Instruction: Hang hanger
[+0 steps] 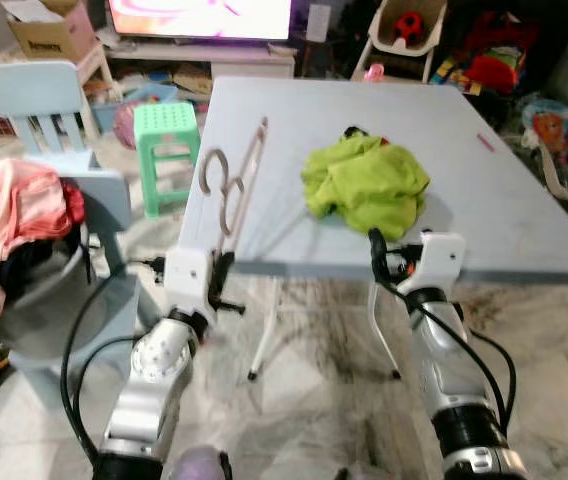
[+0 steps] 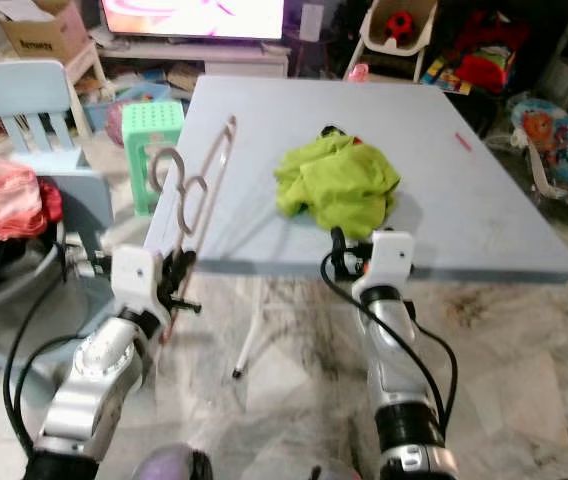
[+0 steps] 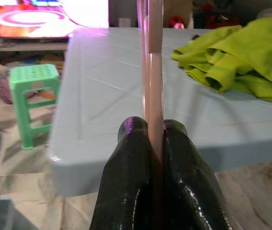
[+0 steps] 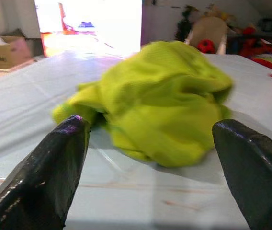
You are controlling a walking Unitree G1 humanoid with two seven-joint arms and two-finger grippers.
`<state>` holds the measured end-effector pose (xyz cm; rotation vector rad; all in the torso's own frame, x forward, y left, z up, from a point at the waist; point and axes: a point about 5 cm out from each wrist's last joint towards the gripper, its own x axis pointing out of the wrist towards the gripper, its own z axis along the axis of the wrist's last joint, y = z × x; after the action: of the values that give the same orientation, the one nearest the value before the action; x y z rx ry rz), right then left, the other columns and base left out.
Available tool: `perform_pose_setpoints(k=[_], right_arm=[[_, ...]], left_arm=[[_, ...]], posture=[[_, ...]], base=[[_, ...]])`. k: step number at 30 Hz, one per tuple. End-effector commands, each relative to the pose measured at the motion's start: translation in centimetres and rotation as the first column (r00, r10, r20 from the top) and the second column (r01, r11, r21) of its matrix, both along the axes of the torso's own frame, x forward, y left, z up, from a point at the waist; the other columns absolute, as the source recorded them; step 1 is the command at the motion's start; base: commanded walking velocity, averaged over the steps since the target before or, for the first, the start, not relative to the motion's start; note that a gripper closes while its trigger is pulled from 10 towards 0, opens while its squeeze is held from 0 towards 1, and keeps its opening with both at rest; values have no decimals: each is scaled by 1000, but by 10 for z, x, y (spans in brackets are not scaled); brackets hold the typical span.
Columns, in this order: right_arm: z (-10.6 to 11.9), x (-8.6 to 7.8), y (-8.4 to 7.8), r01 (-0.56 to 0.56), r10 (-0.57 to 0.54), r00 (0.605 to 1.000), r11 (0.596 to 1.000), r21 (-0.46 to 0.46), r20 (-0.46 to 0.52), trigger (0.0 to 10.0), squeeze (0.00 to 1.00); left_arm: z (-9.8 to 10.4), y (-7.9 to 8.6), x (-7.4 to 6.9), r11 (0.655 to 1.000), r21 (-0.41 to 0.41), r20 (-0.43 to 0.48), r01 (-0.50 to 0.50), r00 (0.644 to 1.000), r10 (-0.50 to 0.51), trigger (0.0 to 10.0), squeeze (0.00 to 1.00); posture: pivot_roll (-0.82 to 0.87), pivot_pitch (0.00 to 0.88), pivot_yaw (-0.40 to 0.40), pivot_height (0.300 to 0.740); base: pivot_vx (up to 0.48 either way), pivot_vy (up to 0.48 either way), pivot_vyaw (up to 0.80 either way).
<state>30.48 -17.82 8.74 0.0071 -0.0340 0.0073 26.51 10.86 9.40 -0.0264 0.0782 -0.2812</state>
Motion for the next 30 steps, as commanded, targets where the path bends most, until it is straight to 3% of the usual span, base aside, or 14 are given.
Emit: perform_pose_setpoints(k=[1,2,3,4,17,24,30], right_arm=[[-5,-1,1,-1,1,1000,1000,-2,-26,10000,1000],[-5,-1,1,1,-1,1000,1000,-3,-27,10000,620],[-5,0,1,3,-3,1000,1000,-4,-28,10000,620],[-5,0,1,3,-3,1000,1000,-4,-28,10000,0],[-6,1,-2,0,0,999,1000,-4,-40,10000,0],[-10,-2,-3,2,-3,998,1000,-9,-60,10000,0],[-8,1,-4,4,-5,998,1000,-14,-63,10000,0]], left_arm=[[1,-4,1,999,22,8,32,999,-32,10000,0],[1,-4,1,999,23,9,33,999,-34,10000,0],[1,-4,2,999,22,8,35,999,-35,10000,0],[1,-5,2,999,23,8,36,999,-36,10000,0],[1,-8,5,999,26,18,46,999,-47,10000,0],[2,-11,4,998,10,27,67,997,-68,10000,0],[2,-18,2,989,-37,19,141,990,-141,10000,0]], posture=[[99,0,-17,740],[93,0,-18,740],[93,0,-18,740],[93,0,-18,740],[86,0,-21,740],[76,0,-21,740],[71,0,-20,740]], base=[[0,480,0],[0,480,0],[0,480,0],[0,480,0],[0,480,-91],[0,0,-800],[0,0,-800]])
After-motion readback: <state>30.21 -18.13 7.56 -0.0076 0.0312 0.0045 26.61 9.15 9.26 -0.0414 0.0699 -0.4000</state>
